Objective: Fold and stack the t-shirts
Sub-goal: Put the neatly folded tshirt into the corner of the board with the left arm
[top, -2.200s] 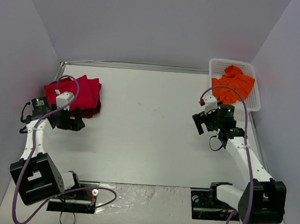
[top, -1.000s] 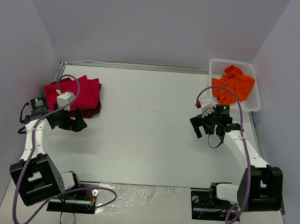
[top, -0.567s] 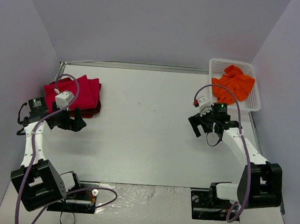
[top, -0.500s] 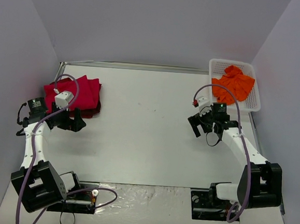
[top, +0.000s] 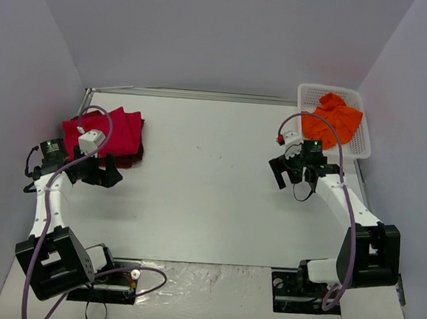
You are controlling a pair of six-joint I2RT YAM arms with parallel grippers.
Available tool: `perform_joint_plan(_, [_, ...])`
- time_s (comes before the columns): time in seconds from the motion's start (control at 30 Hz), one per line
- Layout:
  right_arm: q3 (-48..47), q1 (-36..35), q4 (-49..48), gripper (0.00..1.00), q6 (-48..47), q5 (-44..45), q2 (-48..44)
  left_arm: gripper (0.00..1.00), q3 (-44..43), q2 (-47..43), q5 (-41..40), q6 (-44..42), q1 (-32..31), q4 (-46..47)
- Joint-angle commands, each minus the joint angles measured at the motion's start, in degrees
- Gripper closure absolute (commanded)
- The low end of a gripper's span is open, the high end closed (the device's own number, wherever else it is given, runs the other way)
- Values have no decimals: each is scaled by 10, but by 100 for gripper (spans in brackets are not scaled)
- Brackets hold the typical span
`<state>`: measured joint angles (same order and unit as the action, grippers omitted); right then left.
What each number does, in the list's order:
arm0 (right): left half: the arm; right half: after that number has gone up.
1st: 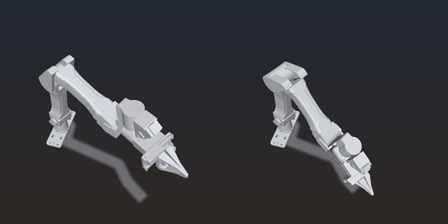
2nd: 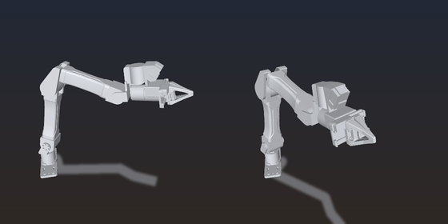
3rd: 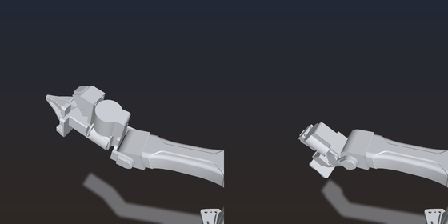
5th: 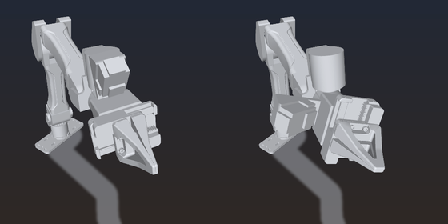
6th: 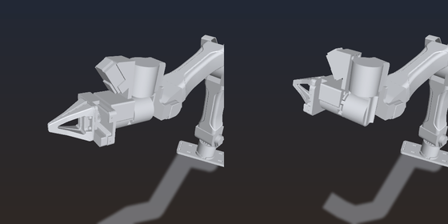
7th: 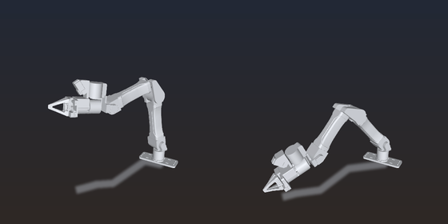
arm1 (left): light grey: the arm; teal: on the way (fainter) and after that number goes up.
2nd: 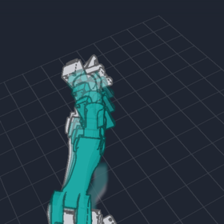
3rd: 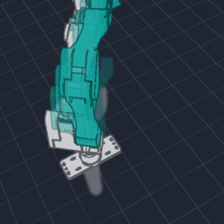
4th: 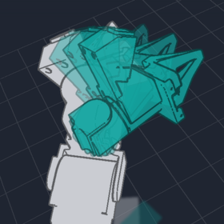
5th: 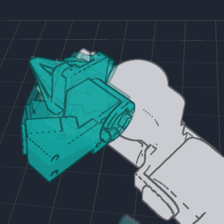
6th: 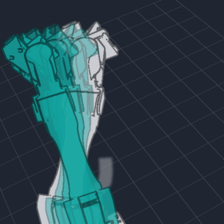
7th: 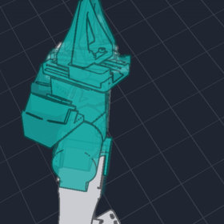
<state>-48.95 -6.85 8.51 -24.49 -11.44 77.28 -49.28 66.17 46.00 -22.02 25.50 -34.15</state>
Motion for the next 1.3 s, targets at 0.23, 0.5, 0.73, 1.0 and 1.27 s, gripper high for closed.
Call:
perform_joint_plan(0.23, [-34,-6,20,0,33,58,27,6,-20,-14,-5,-4,4,8])
perform_joint_plan(0.5, [-43,-10,22,0,57,85,49,6,-17,-4,-11,10,4,15])
perform_joint_plan(0.73, [-48,-11,30,0,66,58,36,6,-17,-20,-20,12,4,12])
perform_joint_plan(1.0, [-44,-11,36,0,59,31,17,6,-6,-39,-32,13,12,20])
perform_joint_plan(1.27, [-50,-10,55,0,56,5,28,6,-13,-32,-14,-24,14,-6])
